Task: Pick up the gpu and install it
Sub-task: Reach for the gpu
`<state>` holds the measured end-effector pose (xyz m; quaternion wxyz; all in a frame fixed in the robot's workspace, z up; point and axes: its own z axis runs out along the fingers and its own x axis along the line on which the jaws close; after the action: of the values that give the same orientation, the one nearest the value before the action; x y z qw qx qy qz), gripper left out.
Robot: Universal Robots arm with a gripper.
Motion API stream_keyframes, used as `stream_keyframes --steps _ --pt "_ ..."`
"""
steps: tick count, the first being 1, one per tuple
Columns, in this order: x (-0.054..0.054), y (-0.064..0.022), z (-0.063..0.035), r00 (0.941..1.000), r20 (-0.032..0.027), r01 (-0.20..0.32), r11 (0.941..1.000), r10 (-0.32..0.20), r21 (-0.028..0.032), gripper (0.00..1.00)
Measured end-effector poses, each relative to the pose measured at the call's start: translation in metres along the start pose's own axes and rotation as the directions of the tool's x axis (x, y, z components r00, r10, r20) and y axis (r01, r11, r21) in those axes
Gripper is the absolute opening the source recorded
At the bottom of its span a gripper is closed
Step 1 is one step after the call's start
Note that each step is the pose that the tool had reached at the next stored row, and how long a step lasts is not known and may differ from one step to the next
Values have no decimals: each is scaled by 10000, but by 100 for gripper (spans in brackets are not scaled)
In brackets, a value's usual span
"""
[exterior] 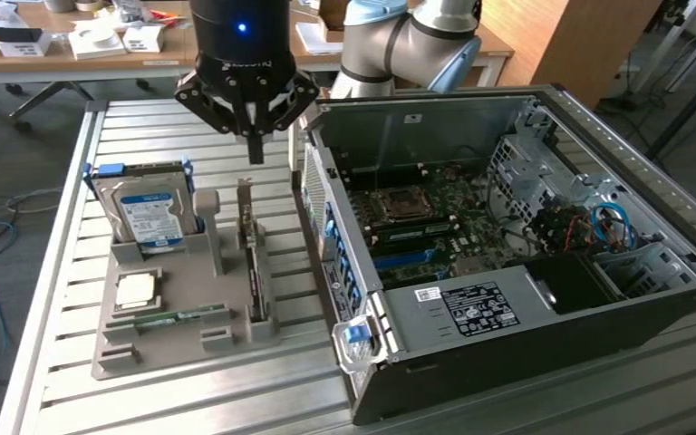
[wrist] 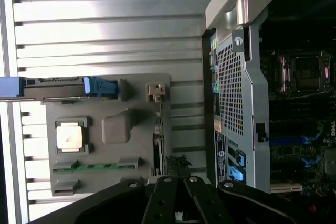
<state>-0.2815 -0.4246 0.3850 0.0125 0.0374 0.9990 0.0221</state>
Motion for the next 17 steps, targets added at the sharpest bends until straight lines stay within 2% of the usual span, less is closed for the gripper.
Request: stream_keyframes --steps 12,17 --pt "3 -58 -3 10000 -1 3 10000 -3 1 11" --pt "5 -121 -6 10000 -1 1 10000 -1 1 11"
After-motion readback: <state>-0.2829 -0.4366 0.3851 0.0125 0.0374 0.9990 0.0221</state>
